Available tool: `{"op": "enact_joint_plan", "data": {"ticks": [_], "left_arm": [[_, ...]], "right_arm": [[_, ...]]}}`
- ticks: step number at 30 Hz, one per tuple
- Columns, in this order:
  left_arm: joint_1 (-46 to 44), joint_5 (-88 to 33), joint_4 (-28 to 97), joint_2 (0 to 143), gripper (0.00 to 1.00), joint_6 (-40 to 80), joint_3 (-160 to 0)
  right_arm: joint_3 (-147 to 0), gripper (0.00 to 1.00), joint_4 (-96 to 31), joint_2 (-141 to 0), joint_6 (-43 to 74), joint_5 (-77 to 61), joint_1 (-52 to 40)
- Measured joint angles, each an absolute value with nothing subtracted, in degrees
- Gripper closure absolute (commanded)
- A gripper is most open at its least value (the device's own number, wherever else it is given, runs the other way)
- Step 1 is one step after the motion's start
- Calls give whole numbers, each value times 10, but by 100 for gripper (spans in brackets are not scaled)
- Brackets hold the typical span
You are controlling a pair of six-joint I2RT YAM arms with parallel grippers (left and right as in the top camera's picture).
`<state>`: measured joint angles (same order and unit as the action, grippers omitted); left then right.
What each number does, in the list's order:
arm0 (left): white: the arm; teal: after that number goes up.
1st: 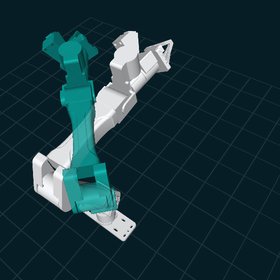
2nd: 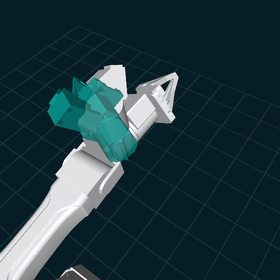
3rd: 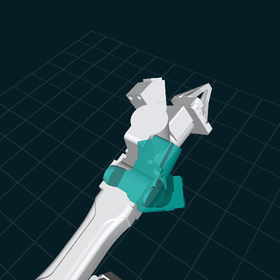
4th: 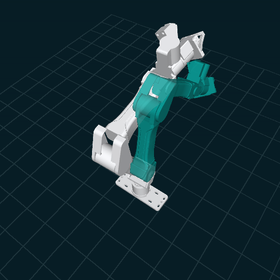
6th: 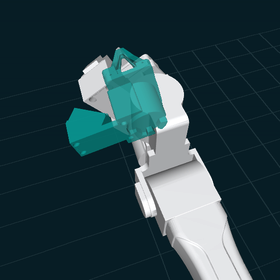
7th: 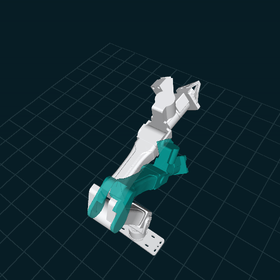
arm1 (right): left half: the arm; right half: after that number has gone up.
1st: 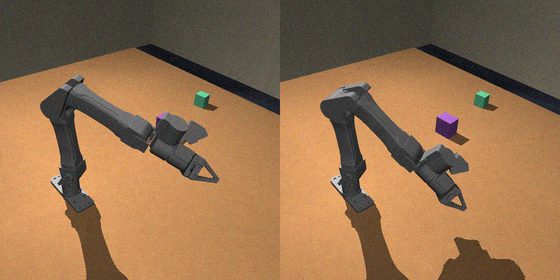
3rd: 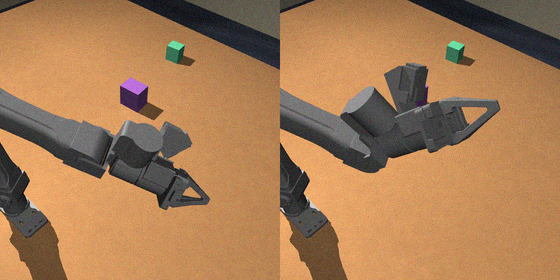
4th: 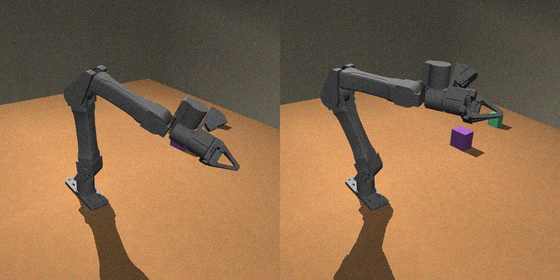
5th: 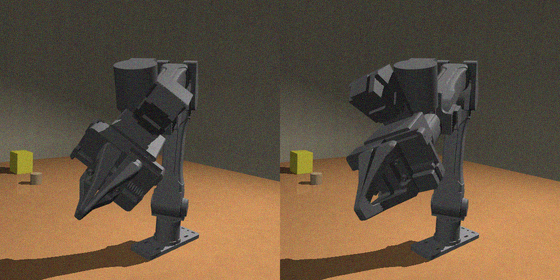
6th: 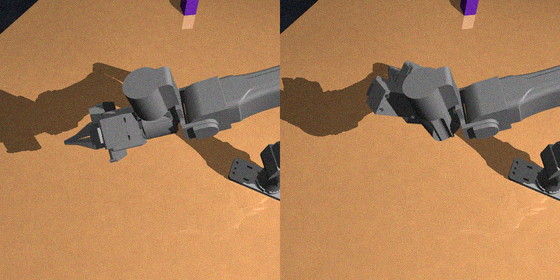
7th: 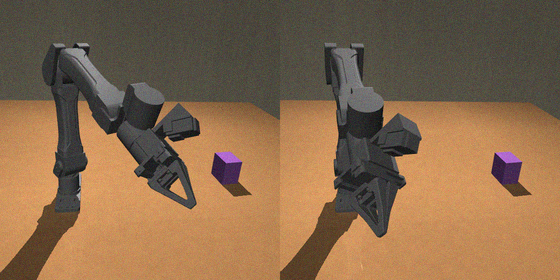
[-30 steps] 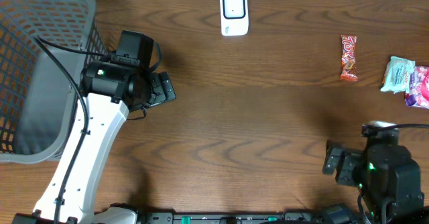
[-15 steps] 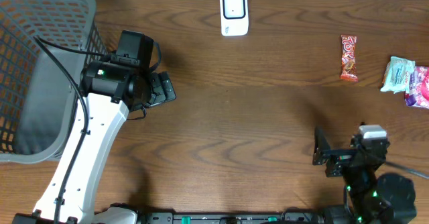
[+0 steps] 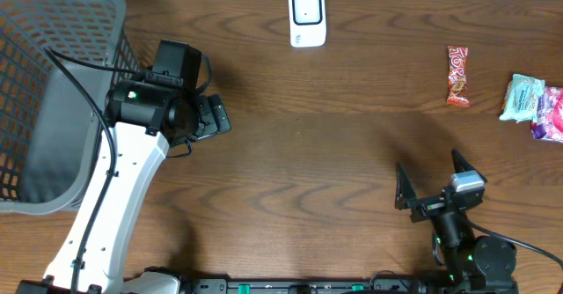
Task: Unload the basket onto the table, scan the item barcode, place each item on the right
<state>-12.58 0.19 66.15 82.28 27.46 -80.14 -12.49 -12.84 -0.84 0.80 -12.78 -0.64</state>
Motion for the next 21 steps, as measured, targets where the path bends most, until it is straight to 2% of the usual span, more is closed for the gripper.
{"op": "enact_joint_plan", "data": {"ticks": [8,21], "left_arm": [[-126,2,662,823,2,275,-801],[-126,2,662,823,2,275,-801]], "right_arm": [[-88,1,-40,-8,8,-143,11],[-58,1,16,-7,6,-141,31]]}}
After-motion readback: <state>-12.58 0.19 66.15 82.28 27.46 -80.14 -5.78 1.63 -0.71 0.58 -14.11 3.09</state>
